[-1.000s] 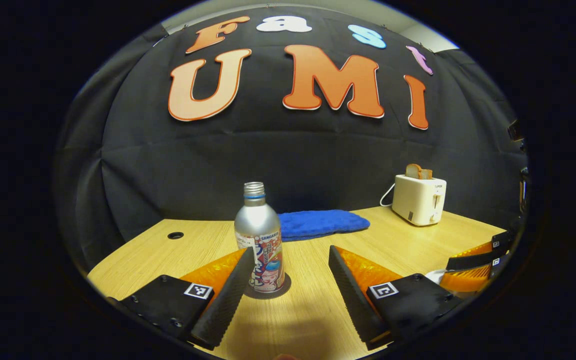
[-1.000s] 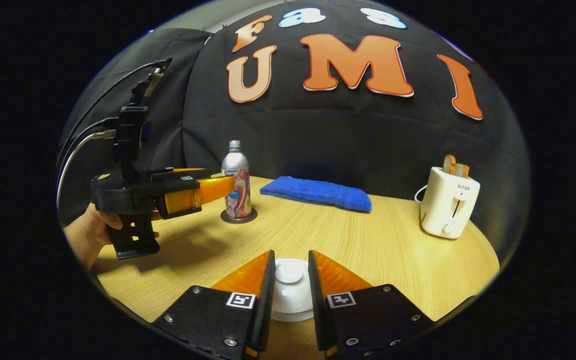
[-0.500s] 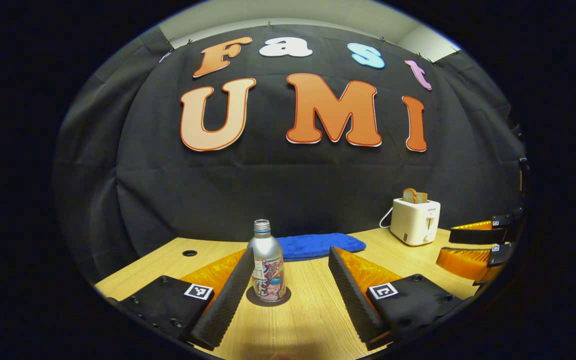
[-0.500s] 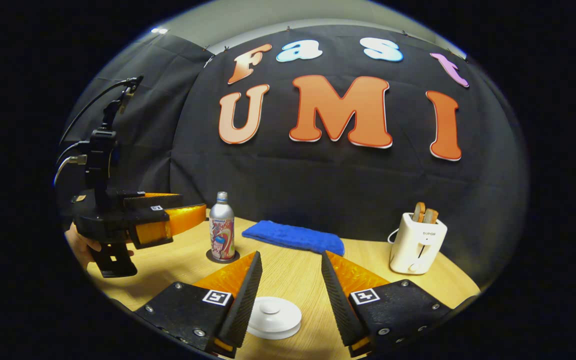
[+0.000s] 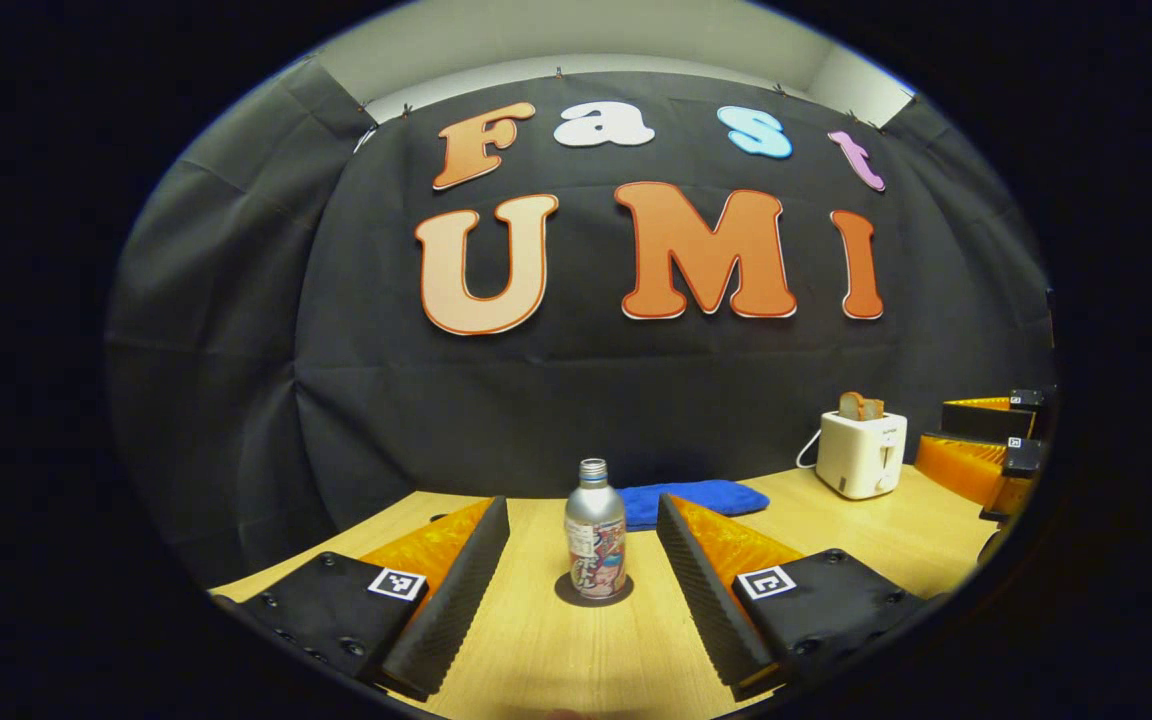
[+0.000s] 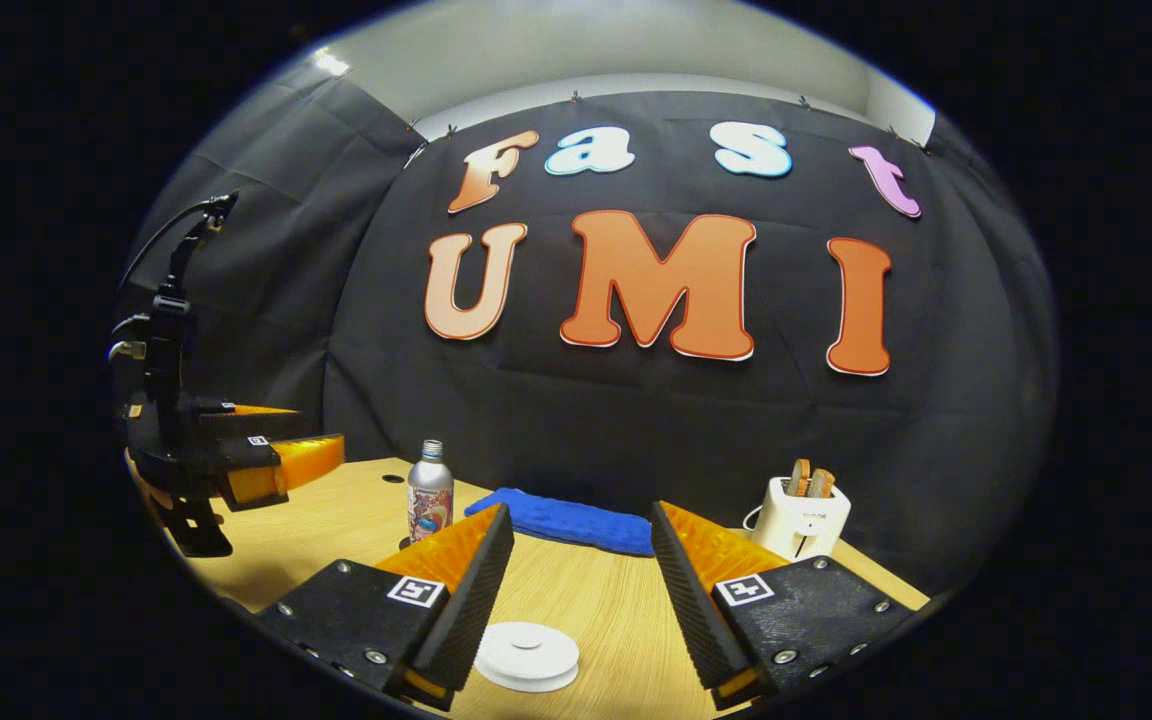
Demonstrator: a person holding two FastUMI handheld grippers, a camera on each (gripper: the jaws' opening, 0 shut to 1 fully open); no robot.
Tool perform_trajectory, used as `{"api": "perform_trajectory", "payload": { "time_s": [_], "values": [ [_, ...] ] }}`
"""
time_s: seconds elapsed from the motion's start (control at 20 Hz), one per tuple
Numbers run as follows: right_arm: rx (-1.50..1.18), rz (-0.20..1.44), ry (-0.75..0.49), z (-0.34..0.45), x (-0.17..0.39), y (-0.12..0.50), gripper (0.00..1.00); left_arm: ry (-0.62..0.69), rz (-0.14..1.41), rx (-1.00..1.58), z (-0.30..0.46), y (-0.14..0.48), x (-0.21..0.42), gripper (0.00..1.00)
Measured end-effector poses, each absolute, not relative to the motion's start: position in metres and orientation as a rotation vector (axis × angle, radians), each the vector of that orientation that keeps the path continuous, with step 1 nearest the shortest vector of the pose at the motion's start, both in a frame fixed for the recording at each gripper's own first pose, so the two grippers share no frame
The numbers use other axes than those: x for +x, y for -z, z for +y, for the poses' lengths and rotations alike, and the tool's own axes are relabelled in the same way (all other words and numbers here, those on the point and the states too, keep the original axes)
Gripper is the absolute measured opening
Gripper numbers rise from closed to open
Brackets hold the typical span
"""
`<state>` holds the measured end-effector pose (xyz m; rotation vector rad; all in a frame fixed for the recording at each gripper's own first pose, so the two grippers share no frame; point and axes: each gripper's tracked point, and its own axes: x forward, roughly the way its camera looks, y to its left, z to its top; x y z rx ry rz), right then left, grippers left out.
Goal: Open the teacup lid with one hand, grasp the water bottle and pour water into the teacup with the other hand; after pouring, place the water bottle on the coaster and then close the teacup lid.
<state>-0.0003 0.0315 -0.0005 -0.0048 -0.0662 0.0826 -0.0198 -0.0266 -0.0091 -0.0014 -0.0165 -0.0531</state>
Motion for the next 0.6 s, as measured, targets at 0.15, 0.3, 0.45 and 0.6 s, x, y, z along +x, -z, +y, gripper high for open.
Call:
{"api": "perform_trajectory", "payload": {
  "time_s": [0.15, 0.3, 0.45, 0.6],
  "values": [
    [0.015, -0.063, -0.077, 0.029, -0.001, 0.003, 0.84, 0.018, -0.015, -0.009, -0.012, 0.013, -0.024, 1.00],
    [0.004, -0.072, -0.062, 0.024, 0.000, 0.000, 0.86, -0.003, -0.027, -0.013, -0.006, 0.012, -0.028, 1.00],
    [0.013, -0.090, -0.066, 0.025, -0.001, -0.007, 0.86, 0.004, -0.037, -0.024, -0.011, 0.007, -0.028, 0.98],
    [0.016, -0.102, -0.065, 0.024, -0.001, -0.011, 0.86, 0.021, -0.050, -0.035, -0.018, 0.004, -0.025, 1.00]
  ]
}}
